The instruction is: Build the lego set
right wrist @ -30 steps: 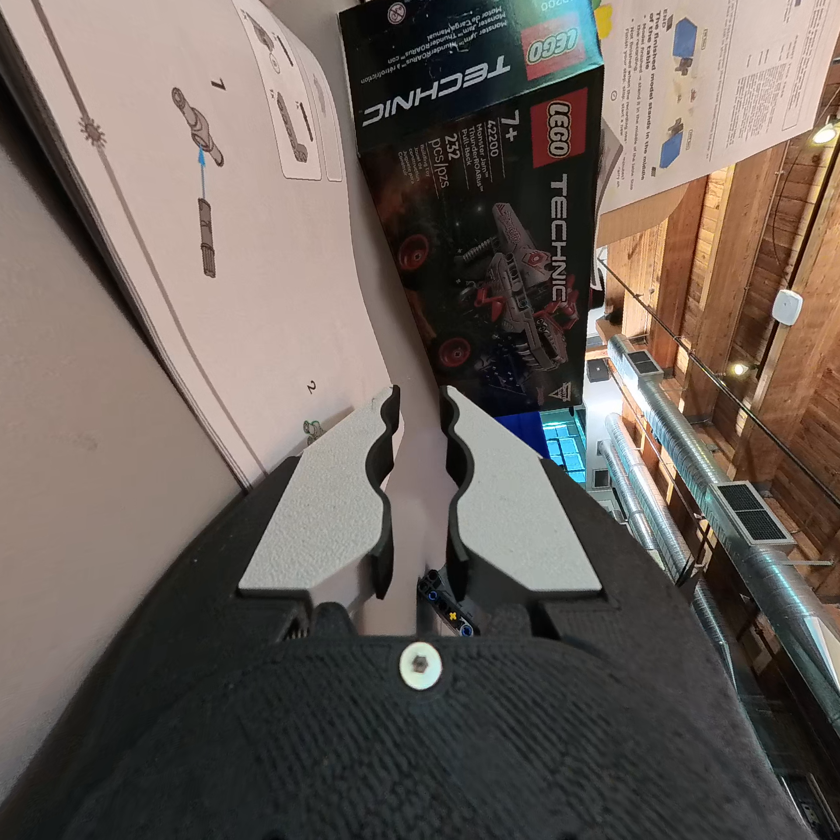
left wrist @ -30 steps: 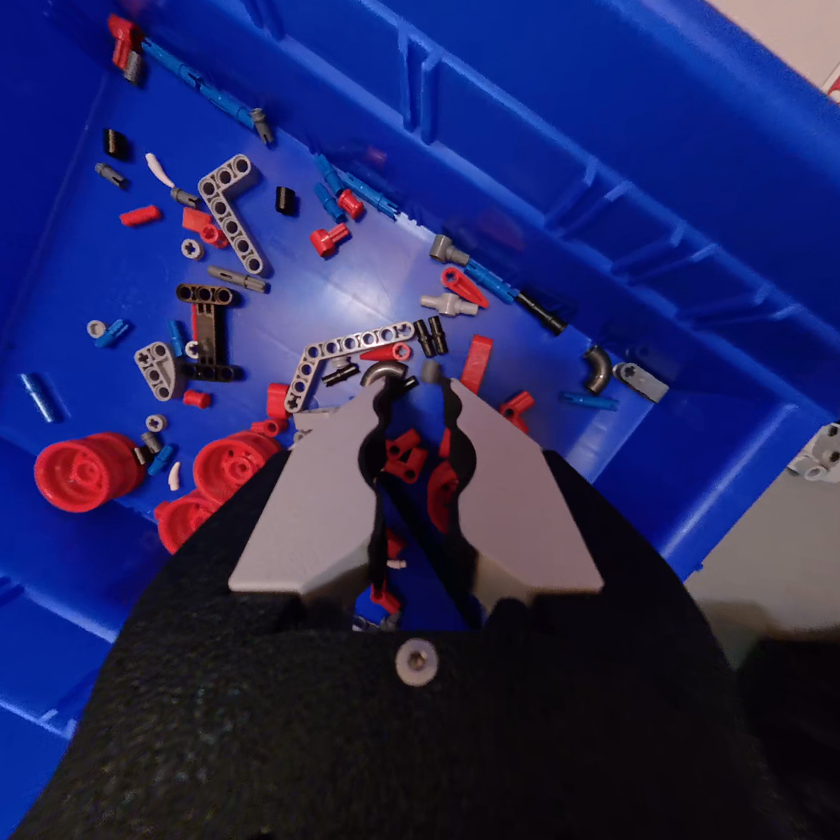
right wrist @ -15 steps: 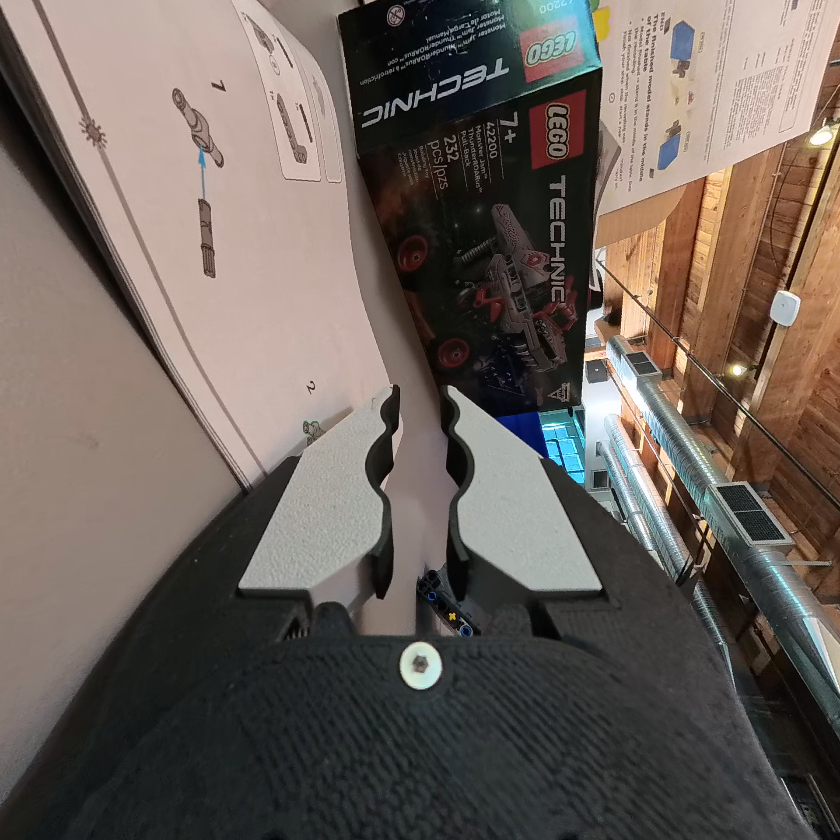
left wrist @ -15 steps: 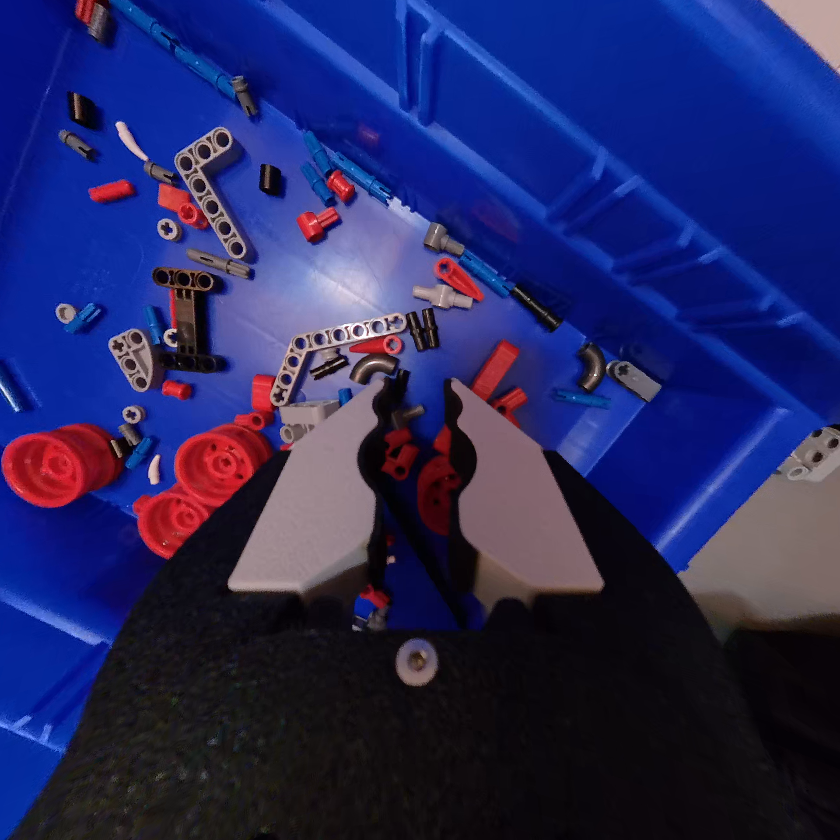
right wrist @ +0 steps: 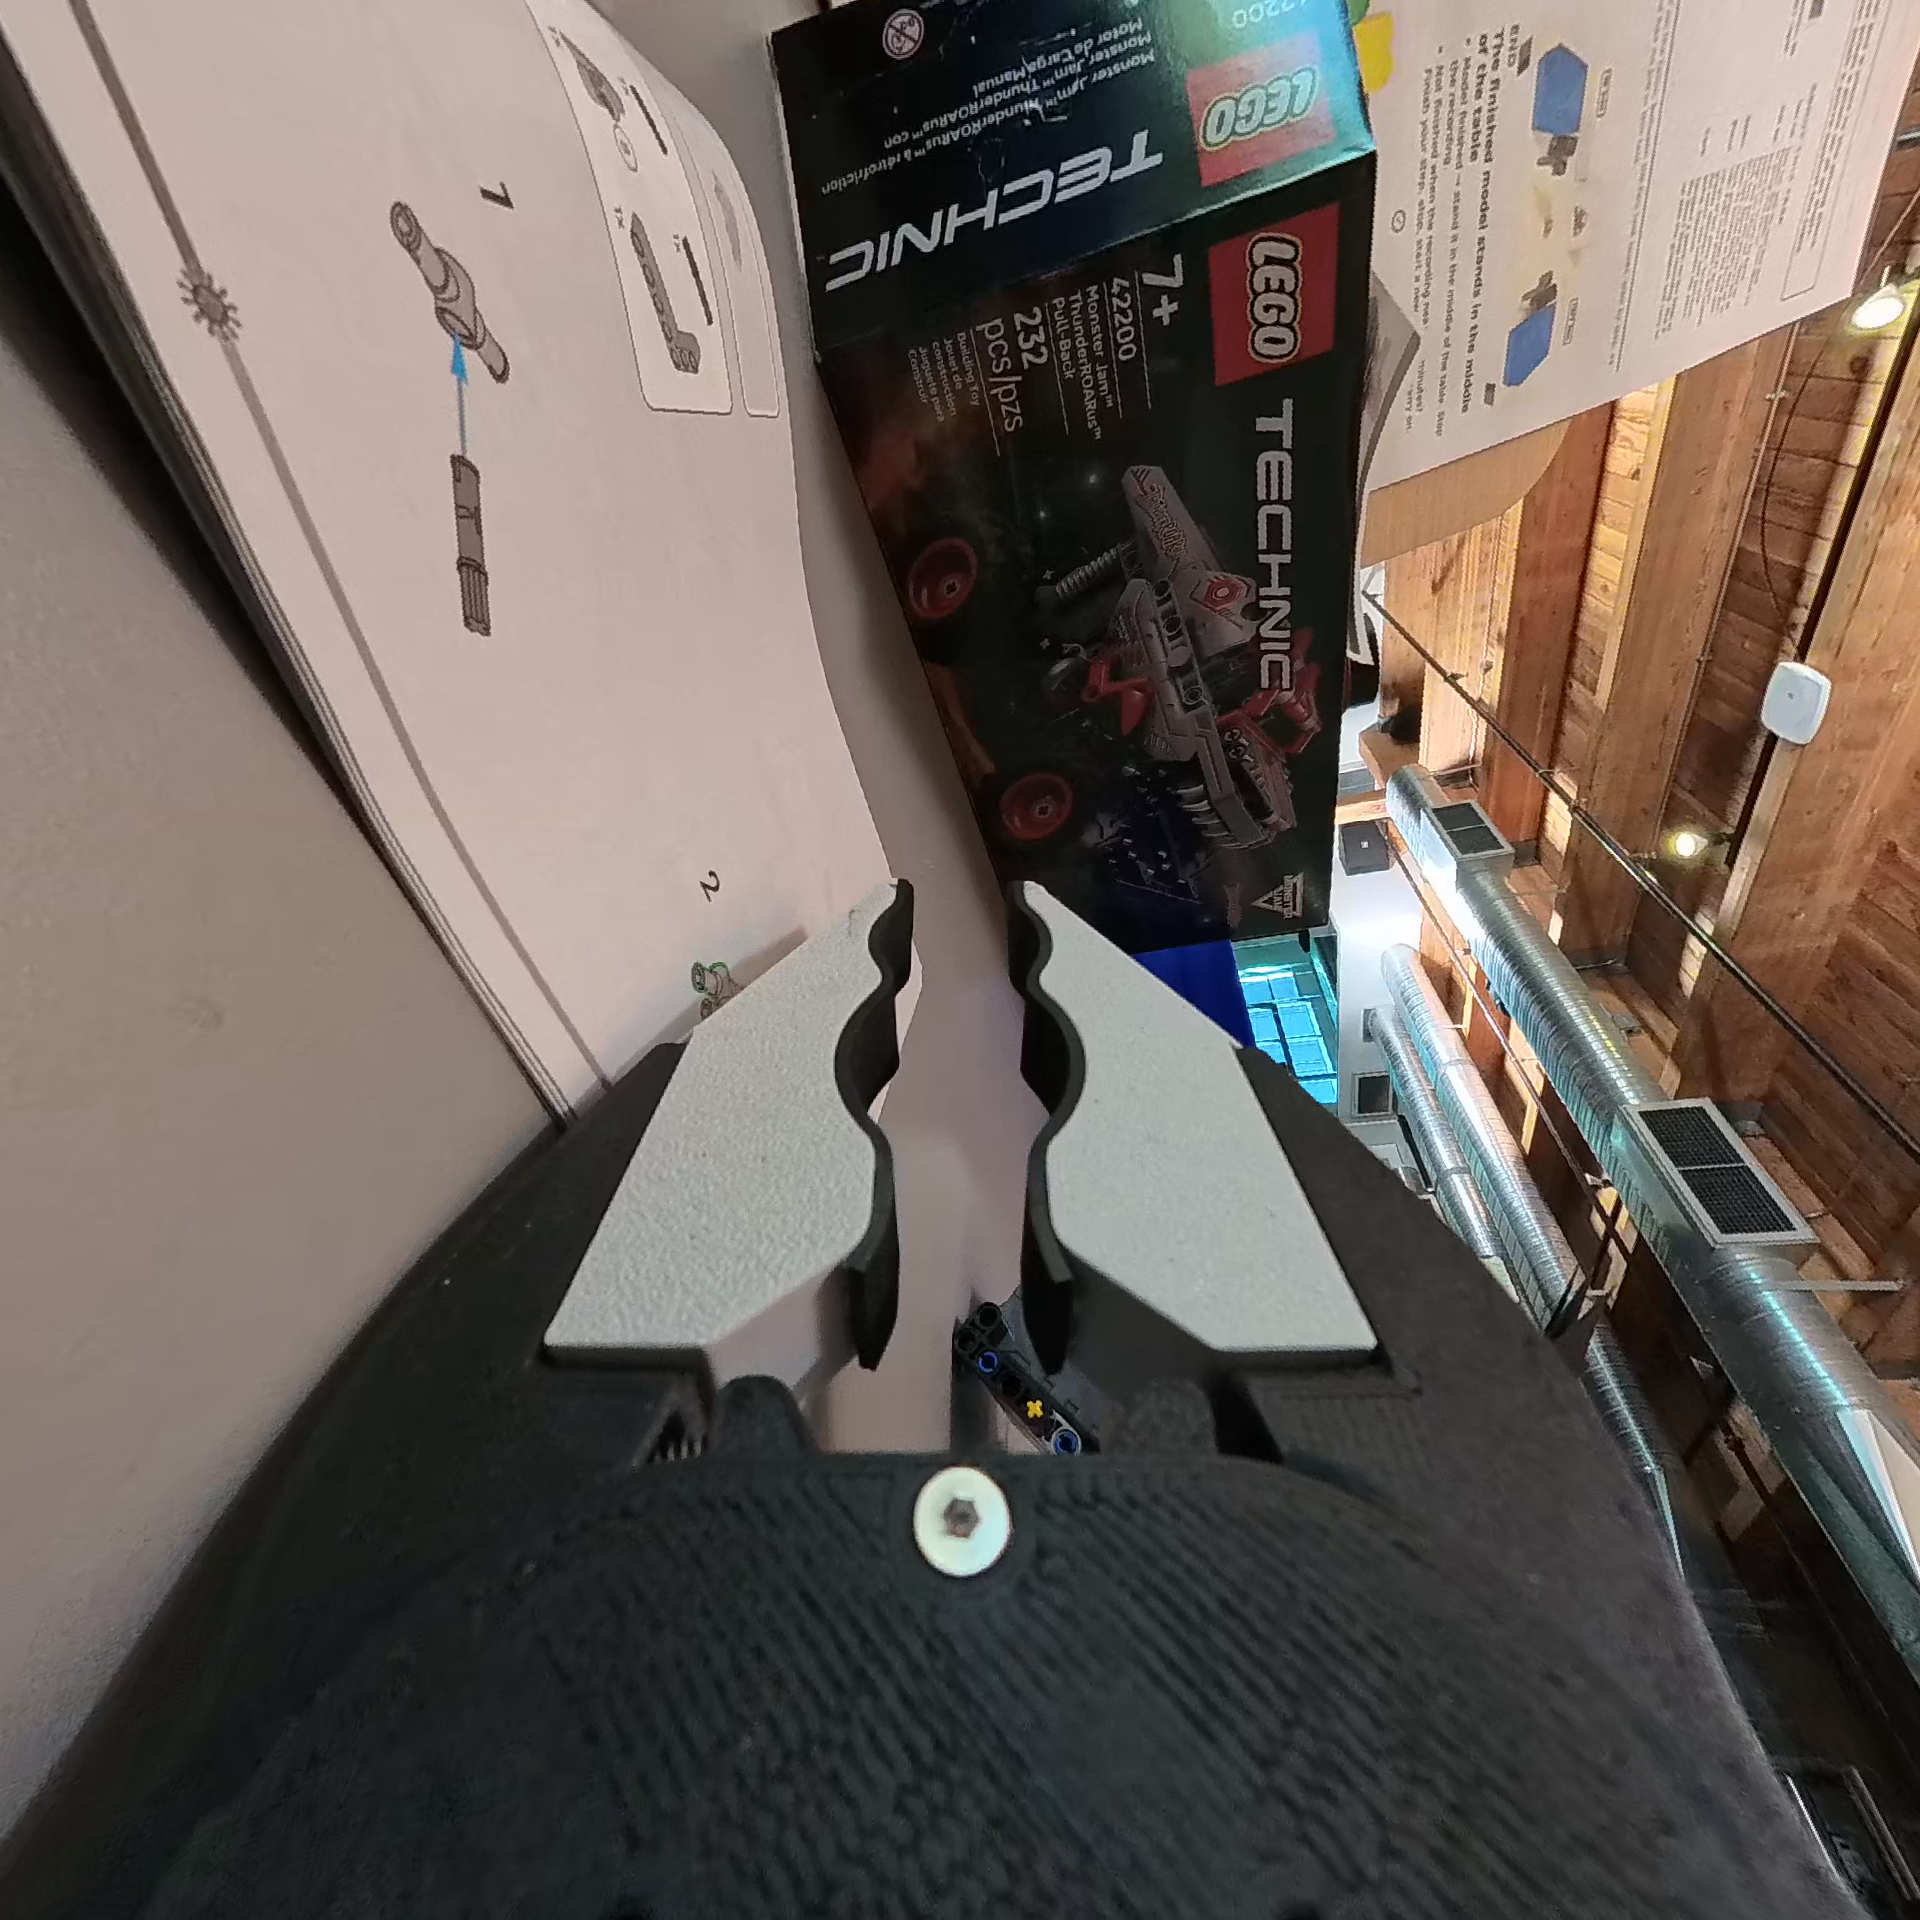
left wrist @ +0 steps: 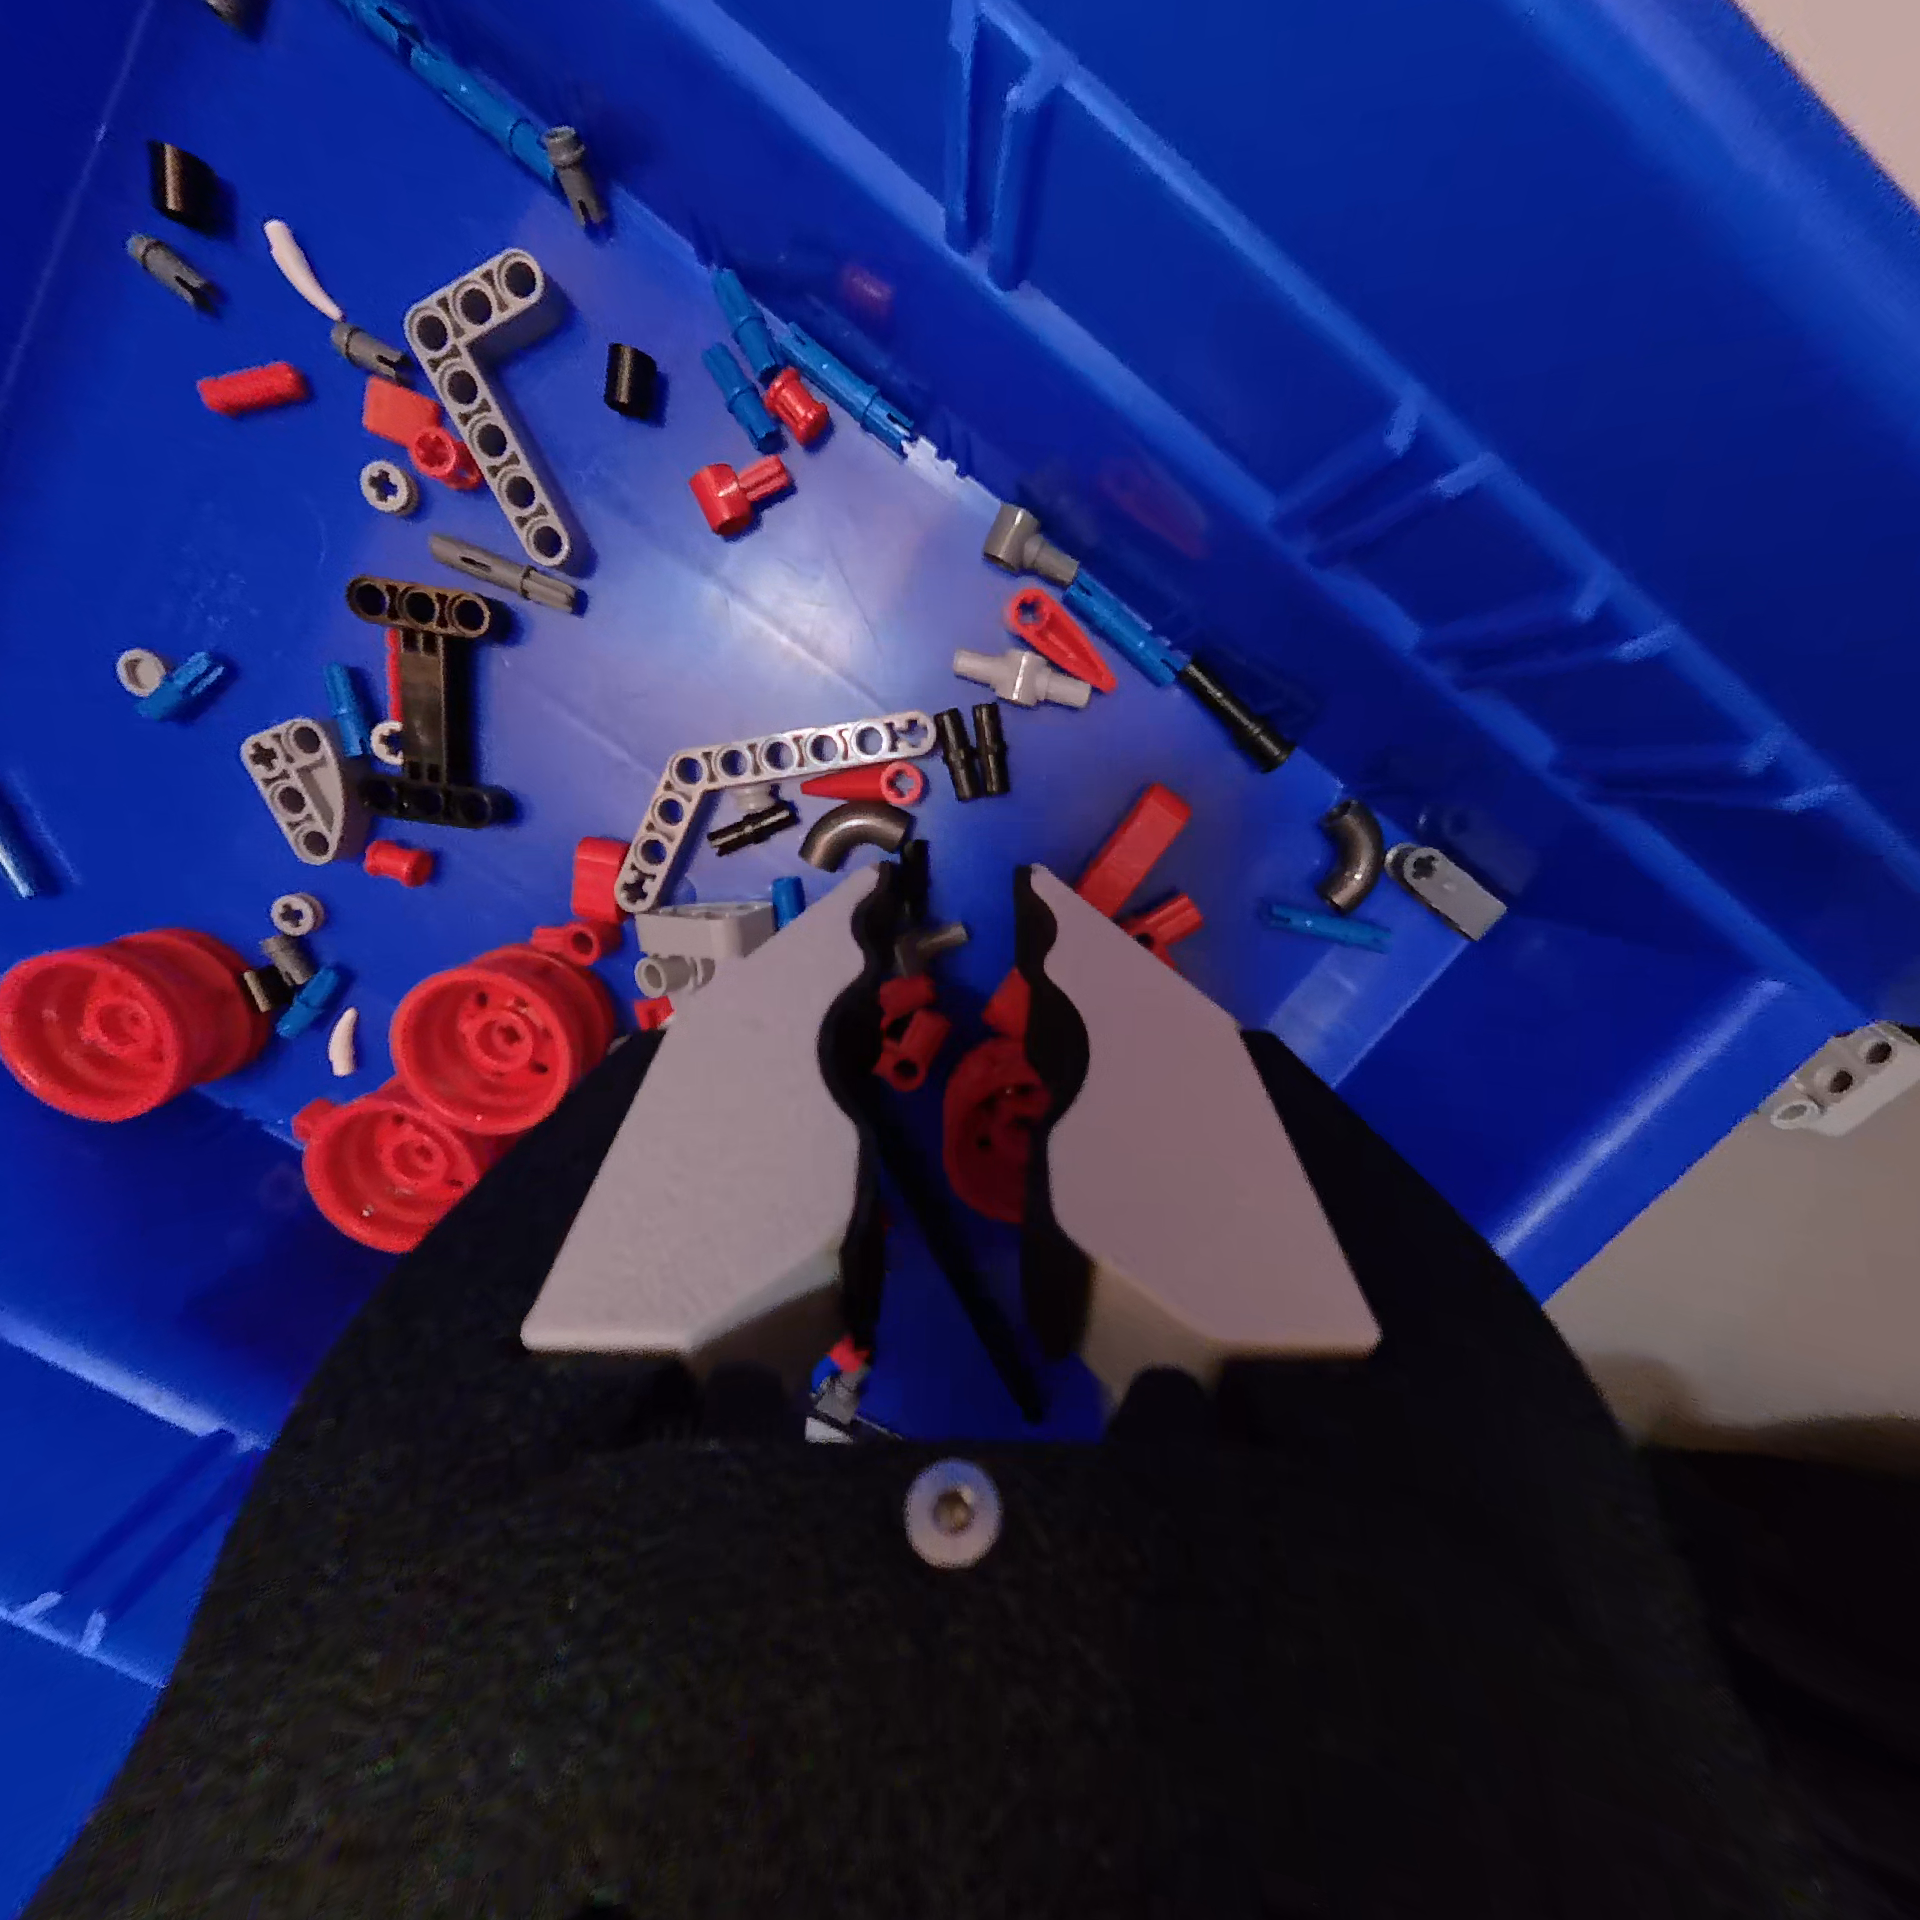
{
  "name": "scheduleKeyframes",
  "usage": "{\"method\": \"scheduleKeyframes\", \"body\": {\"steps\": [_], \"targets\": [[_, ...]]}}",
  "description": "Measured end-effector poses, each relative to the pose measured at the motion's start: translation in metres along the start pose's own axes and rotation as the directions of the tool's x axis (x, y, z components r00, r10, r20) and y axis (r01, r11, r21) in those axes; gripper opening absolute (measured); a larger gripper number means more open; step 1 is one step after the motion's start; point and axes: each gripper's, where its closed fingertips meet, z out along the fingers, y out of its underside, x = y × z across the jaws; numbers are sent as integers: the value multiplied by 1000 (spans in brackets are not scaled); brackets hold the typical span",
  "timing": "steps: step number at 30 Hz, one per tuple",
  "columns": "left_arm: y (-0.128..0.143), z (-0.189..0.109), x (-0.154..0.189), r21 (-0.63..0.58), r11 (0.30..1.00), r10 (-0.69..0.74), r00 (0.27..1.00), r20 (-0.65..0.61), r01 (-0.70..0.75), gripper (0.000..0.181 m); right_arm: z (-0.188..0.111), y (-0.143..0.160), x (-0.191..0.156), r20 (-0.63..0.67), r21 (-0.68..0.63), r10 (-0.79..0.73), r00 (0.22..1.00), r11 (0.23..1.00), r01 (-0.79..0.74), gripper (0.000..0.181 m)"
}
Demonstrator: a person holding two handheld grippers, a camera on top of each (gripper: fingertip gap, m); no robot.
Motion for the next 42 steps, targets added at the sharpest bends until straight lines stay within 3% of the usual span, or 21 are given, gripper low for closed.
{"method": "scheduleKeyframes", "body": {"steps": [4,6,10,12,15,19,21,24,25,31,37,42], "targets": [[0,0,-1,-17,1000,-17,1000,10,17,17,0,0,0,-4,2,-5,1000,1000,5,16],[-5,-4,-11,9,998,-55,995,78,55,15,0,0,0,-4,2,-5,1000,1000,5,16],[-35,-37,-42,342,928,-250,927,278,148,13,0,-1,1,-5,2,-7,1000,1000,7,16],[-39,-62,-56,495,865,-316,853,417,78,14,0,0,1,-4,2,-7,1000,1000,7,16],[-23,-87,-56,579,814,-368,728,578,-48,15,0,0,0,-1,2,-2,1000,1000,2,16],[0,-134,-38,568,776,-430,430,794,-273,2,1,0,0,-2,-2,-3,1000,1000,3,16],[0,-150,-30,434,830,-343,291,893,-351,0,1,0,0,0,-4,-1,1000,1000,1,15],[9,-171,-31,240,912,-226,81,971,-332,0,0,1,0,1,-6,-1,1000,1000,1,14],[10,-175,-30,220,915,-217,47,975,-339,0,0,1,0,1,-7,-1,1000,1000,1,14],[24,-188,-34,282,893,-297,10,955,-350,0,0,1,0,2,-7,-3,1000,1000,3,14],[39,-209,-33,194,909,-273,-175,946,-368,0,0,1,0,0,-10,-7,1000,1000,7,13],[50,-219,-34,184,912,-281,-233,931,-365,0,0,1,0,-3,-15,-10,1000,1000,10,12]]}}
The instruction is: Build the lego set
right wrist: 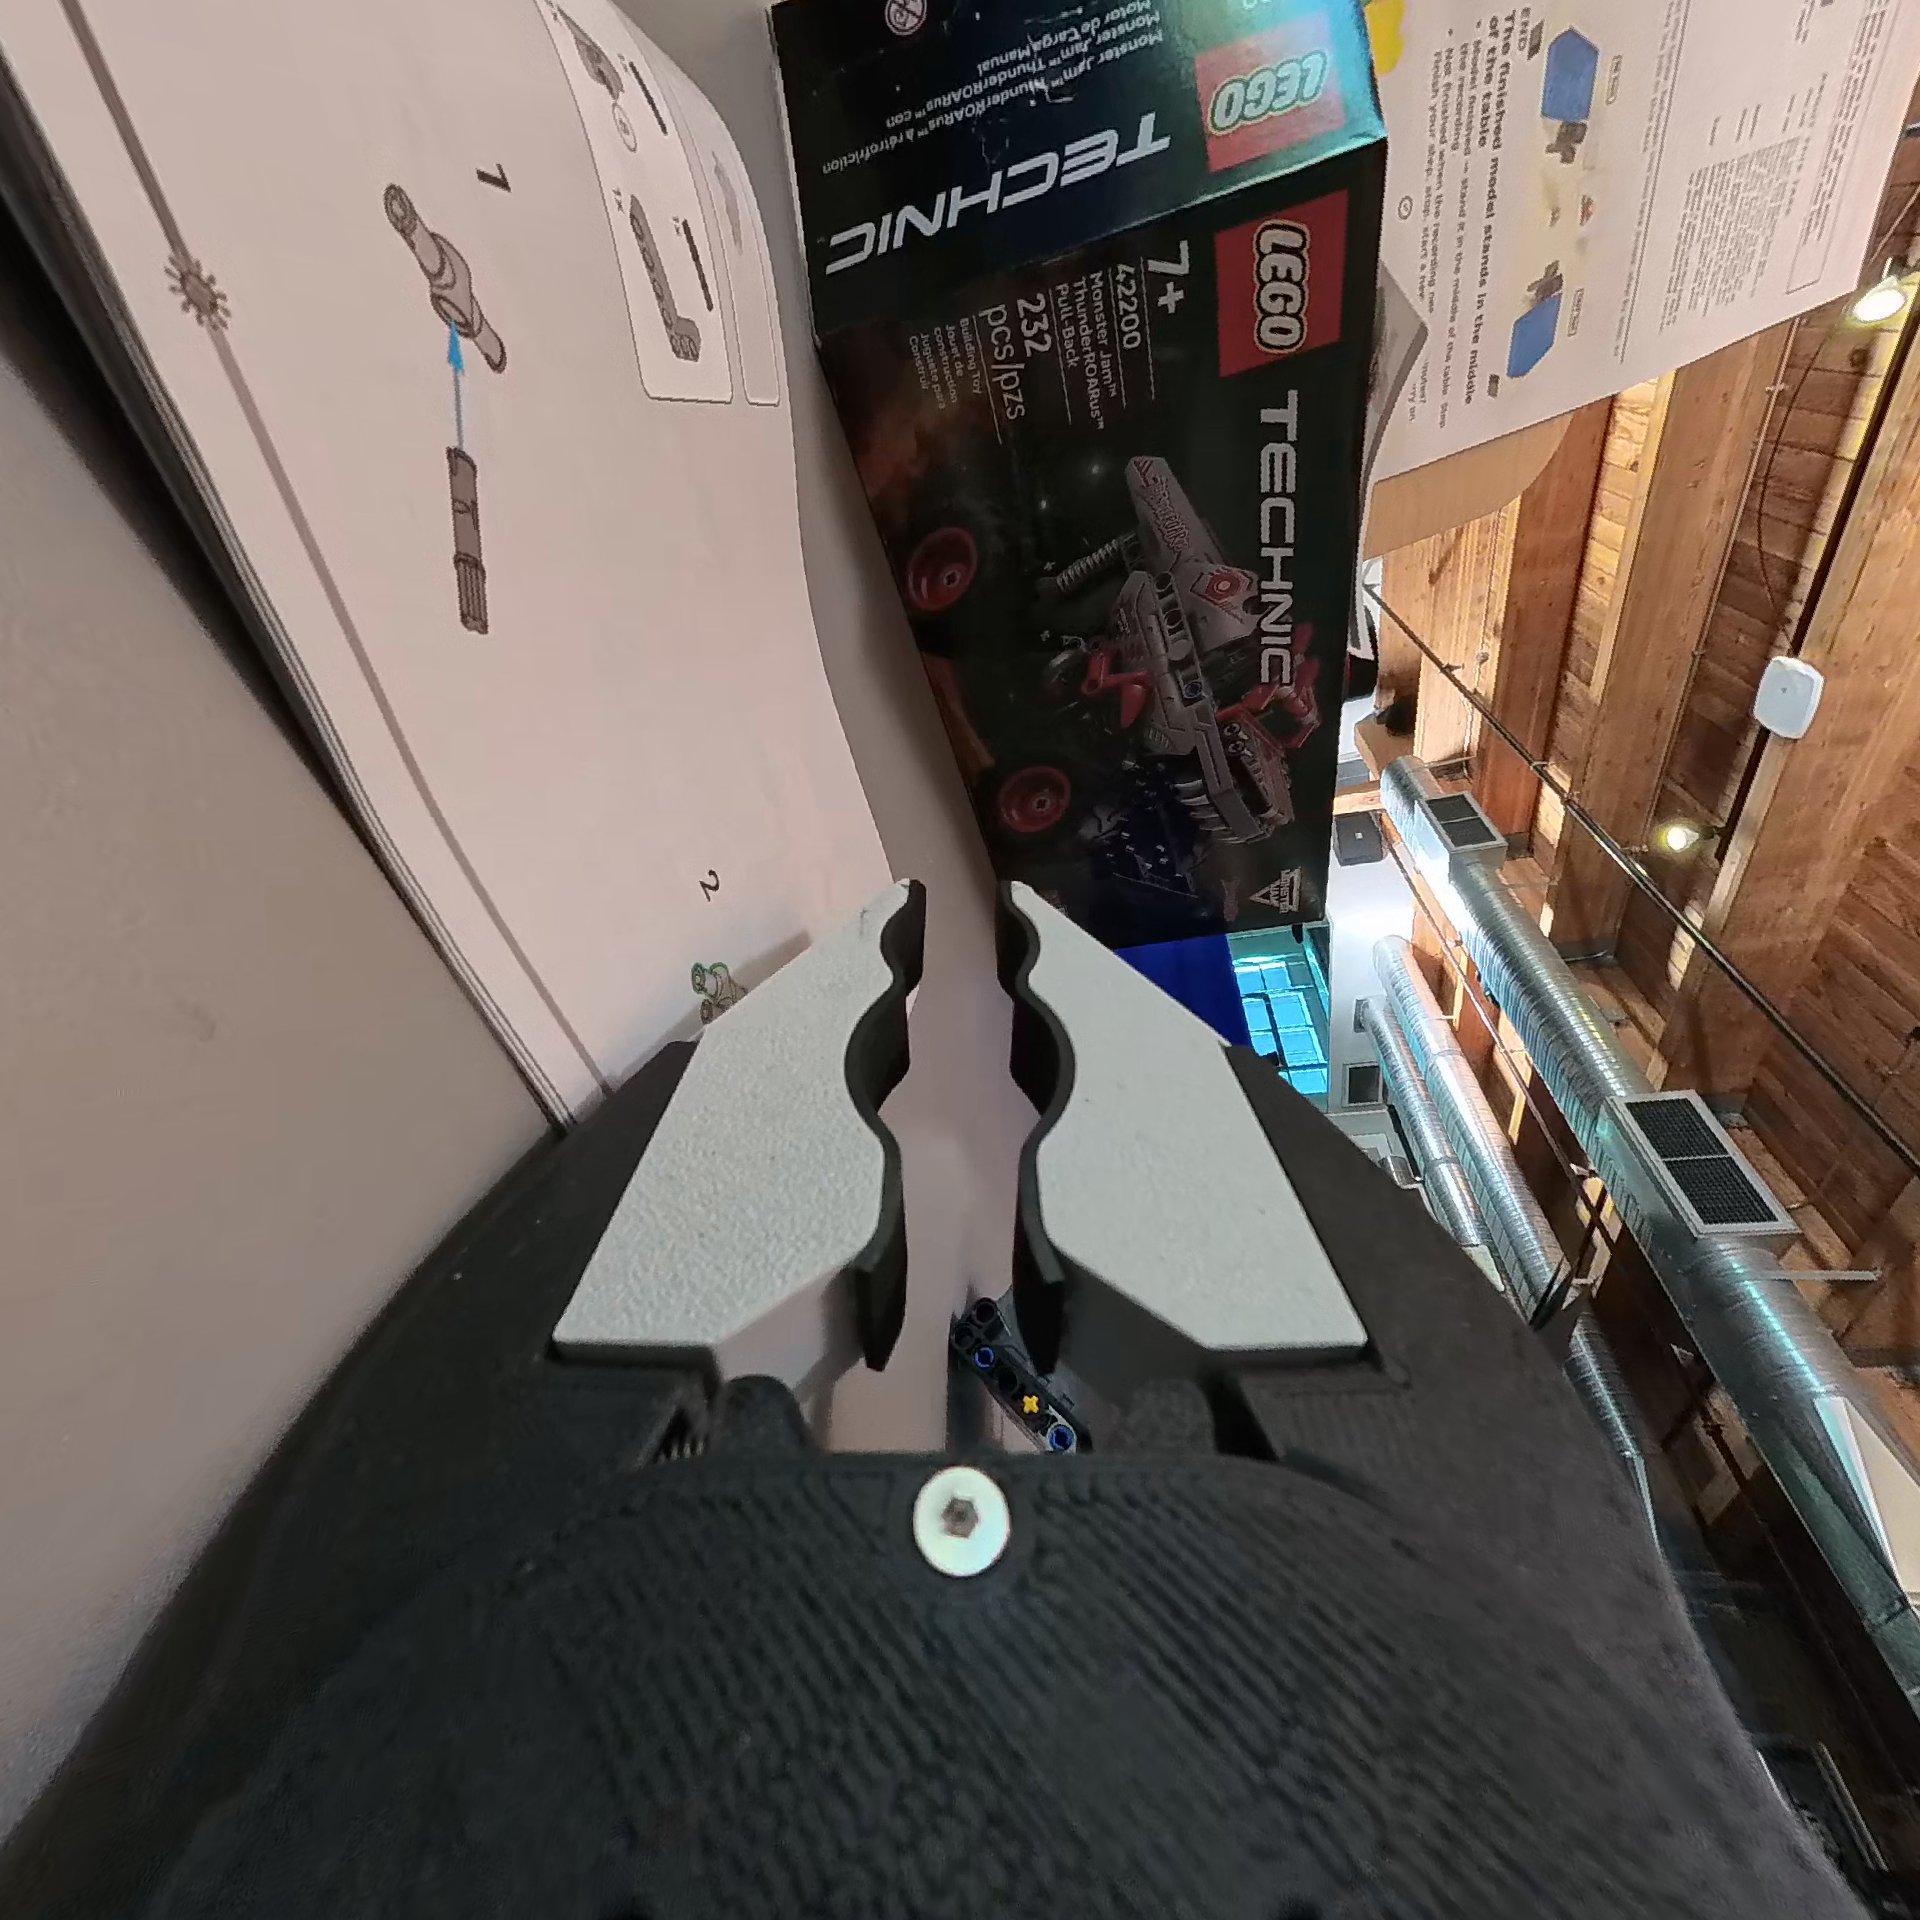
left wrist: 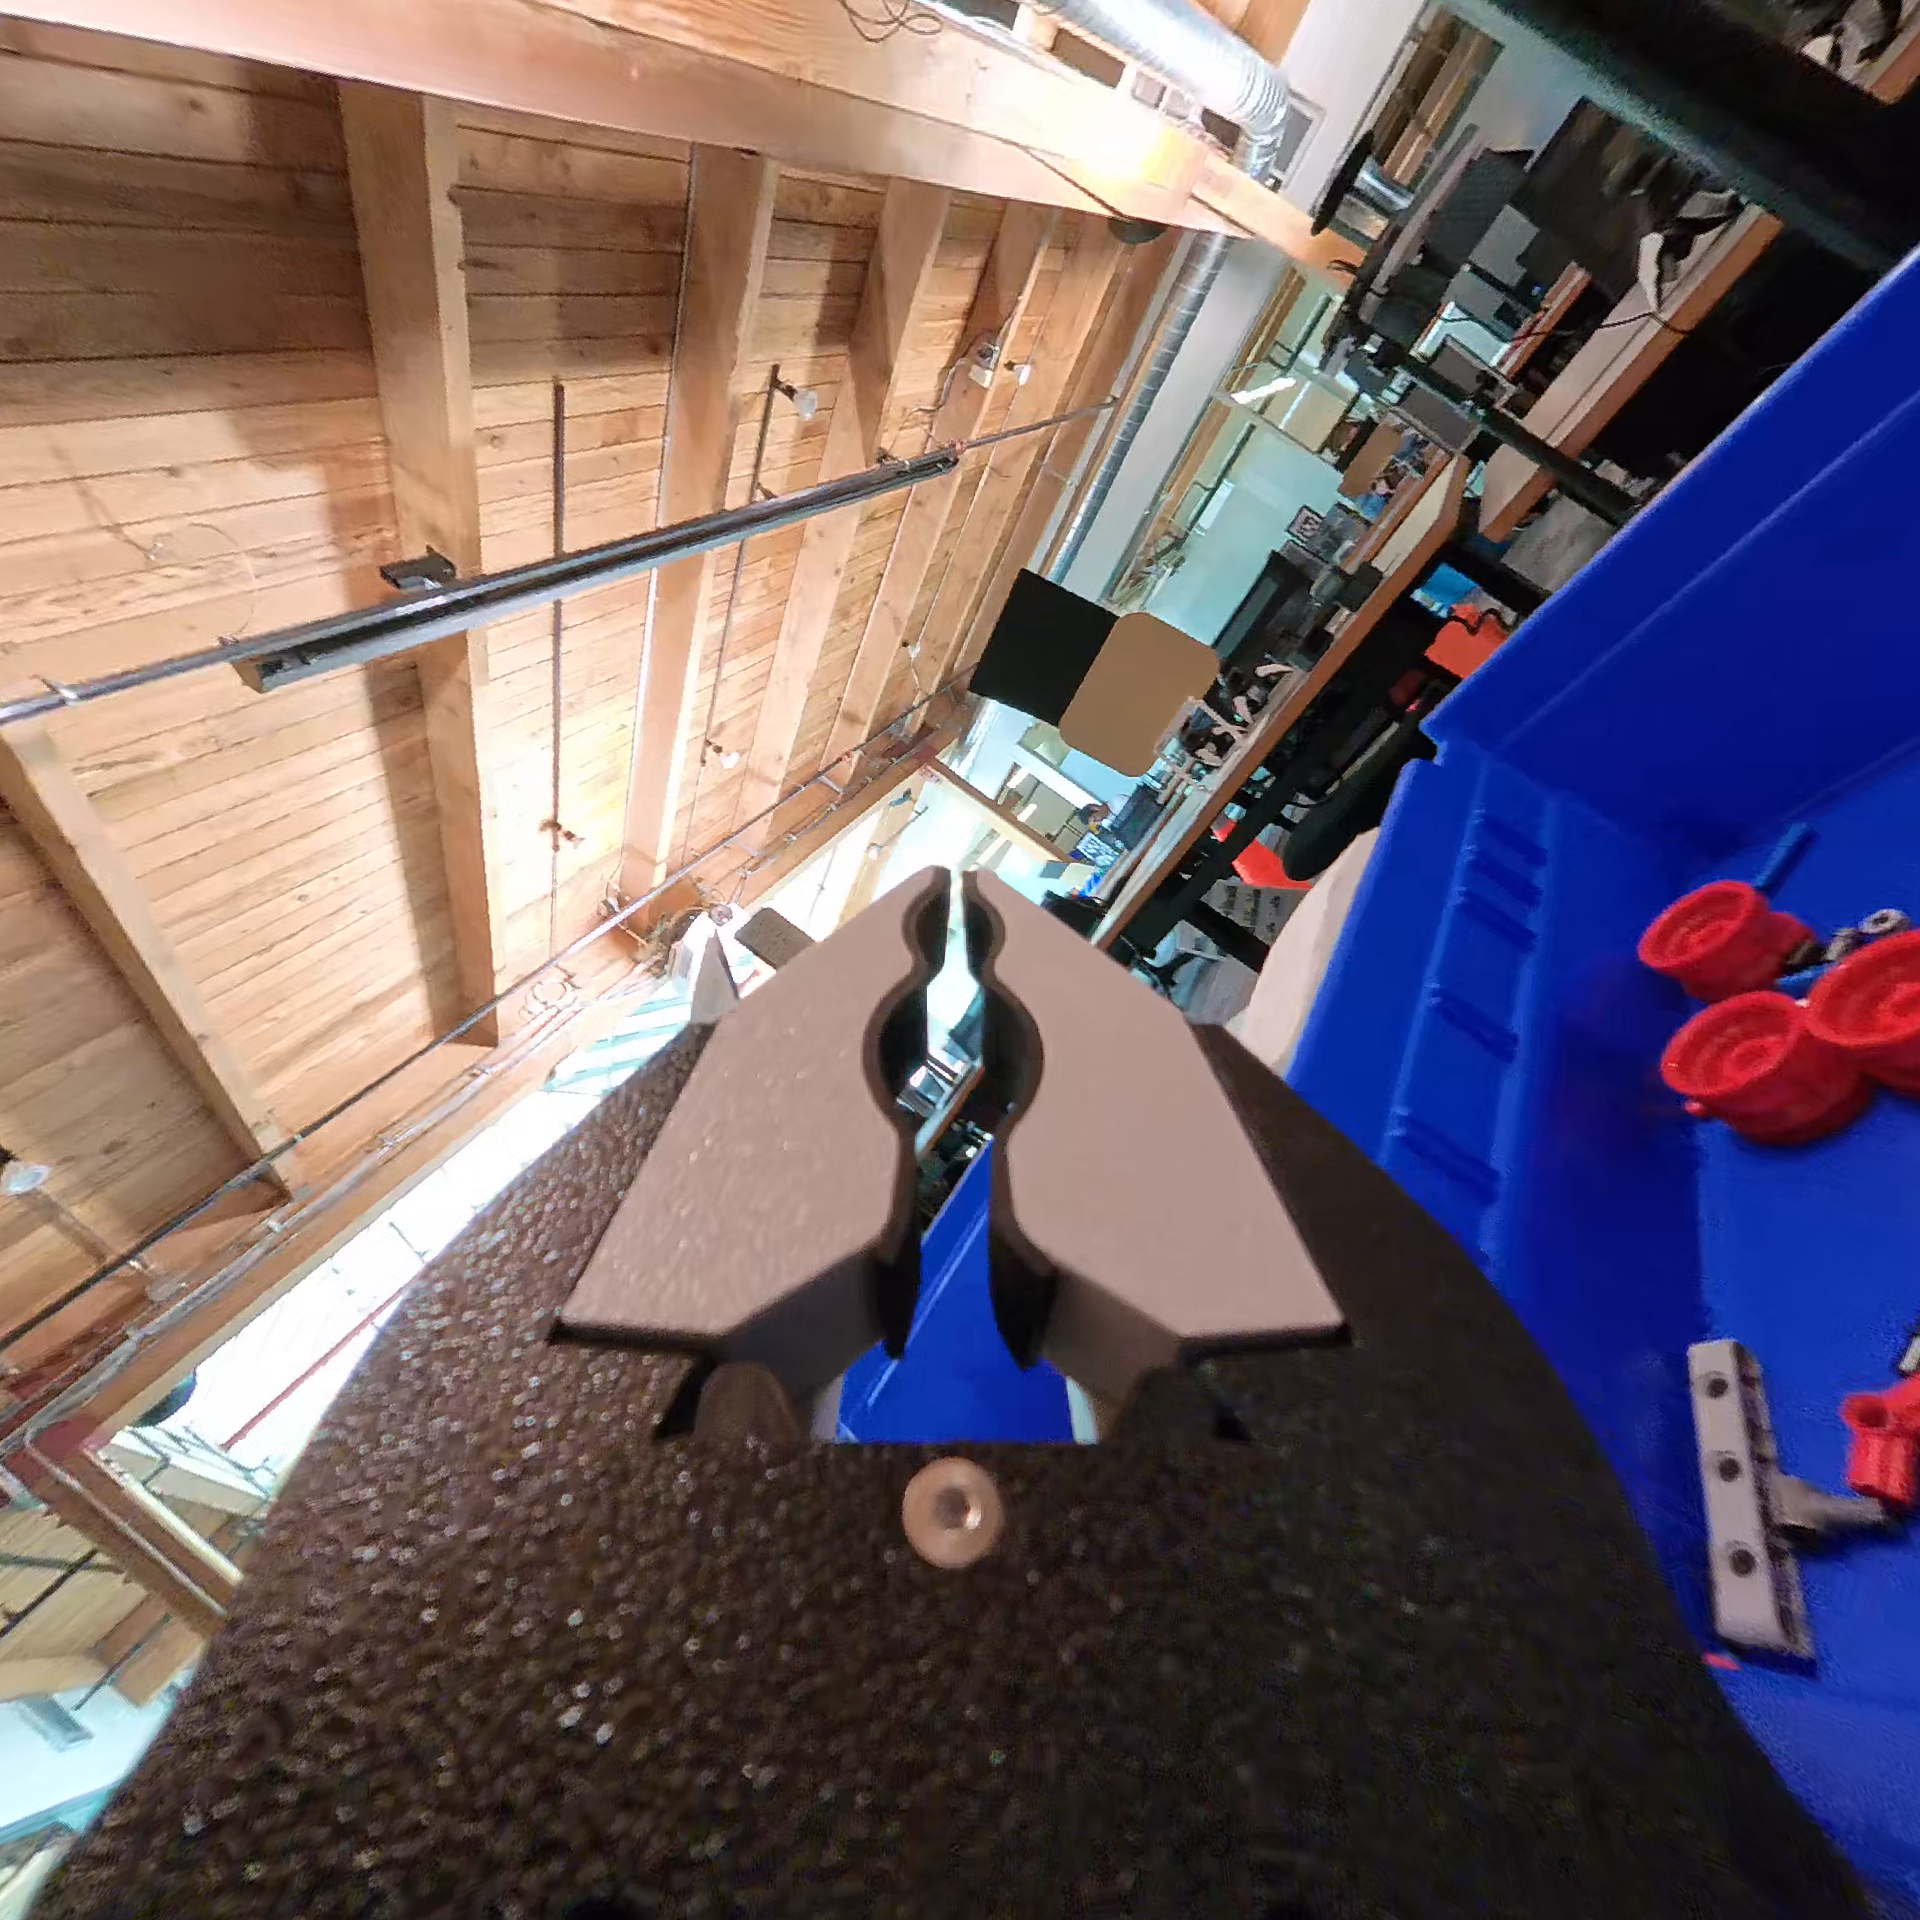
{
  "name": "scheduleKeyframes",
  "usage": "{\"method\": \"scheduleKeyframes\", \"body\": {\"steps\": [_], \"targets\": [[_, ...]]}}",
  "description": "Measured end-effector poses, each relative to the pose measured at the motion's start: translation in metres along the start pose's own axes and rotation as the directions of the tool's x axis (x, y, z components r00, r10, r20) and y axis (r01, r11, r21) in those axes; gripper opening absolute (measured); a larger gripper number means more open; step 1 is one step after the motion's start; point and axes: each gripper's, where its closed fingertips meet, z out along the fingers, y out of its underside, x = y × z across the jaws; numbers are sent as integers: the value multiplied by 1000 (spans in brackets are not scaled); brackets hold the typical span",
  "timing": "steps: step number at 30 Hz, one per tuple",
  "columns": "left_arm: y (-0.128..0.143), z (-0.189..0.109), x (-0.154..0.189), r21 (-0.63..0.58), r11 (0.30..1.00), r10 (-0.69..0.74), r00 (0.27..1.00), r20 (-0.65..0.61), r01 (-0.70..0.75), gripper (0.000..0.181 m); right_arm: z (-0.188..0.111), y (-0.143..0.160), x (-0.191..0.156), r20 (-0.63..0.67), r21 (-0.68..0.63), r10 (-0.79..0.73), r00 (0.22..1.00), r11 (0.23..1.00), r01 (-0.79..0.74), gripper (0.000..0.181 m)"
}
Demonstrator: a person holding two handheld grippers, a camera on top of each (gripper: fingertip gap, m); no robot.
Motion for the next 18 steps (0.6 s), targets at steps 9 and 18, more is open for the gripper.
{"method": "scheduleKeyframes", "body": {"steps": [9,18], "targets": [[-11,-6,-17,90,995,41,991,126,-53,0,1,1,-1,7,-8,5,1000,1000,-5,9],[-11,-5,-13,81,993,75,989,125,-85,0,3,3,-4,34,-21,28,999,999,-27,5]]}}
